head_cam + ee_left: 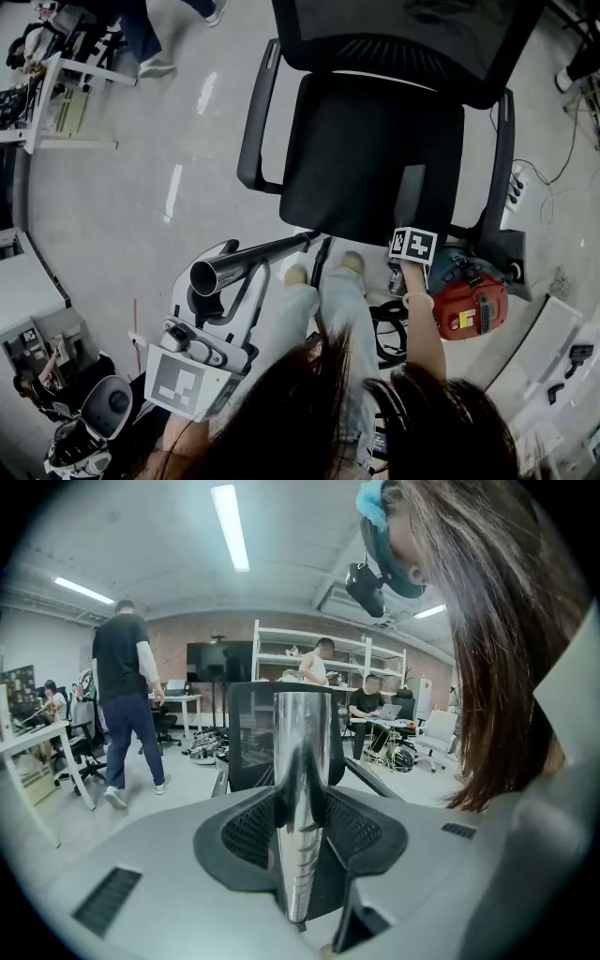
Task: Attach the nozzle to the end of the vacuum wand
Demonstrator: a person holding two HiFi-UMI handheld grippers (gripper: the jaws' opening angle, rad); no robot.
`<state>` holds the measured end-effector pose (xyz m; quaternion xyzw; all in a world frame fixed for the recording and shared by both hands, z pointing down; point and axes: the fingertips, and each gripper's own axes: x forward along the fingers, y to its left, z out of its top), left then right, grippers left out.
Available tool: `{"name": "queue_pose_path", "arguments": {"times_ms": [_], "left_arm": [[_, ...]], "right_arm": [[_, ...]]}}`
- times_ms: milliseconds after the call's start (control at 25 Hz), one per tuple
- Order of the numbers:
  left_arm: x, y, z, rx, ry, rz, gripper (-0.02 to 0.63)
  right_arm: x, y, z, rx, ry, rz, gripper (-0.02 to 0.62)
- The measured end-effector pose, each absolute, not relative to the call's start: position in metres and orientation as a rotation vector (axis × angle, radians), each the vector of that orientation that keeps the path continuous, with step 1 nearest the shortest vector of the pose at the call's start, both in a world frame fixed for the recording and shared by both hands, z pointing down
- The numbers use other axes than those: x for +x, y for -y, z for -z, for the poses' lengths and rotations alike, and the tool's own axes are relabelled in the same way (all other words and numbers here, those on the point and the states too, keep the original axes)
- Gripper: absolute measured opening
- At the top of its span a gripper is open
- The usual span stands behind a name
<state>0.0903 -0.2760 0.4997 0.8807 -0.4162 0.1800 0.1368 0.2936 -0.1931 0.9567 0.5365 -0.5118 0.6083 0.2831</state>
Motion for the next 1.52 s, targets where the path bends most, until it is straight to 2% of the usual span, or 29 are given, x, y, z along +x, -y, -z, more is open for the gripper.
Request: {"name": "queue_pose_path", "arguments": {"times_ms": [720,1520], "left_arm": [[0.091,0.272,-0.502,2.578,1.138,-0.564,0.155],[0.070,0.238,-0.492,2.692,1.024,-0.560,0.155]], "right_arm": [[0.295,0.187,-0.957,1.423,1.329,-1.584,0.181],[0.267,0.158,-0.908,1.666,1.416,-1.742,0.181]]}}
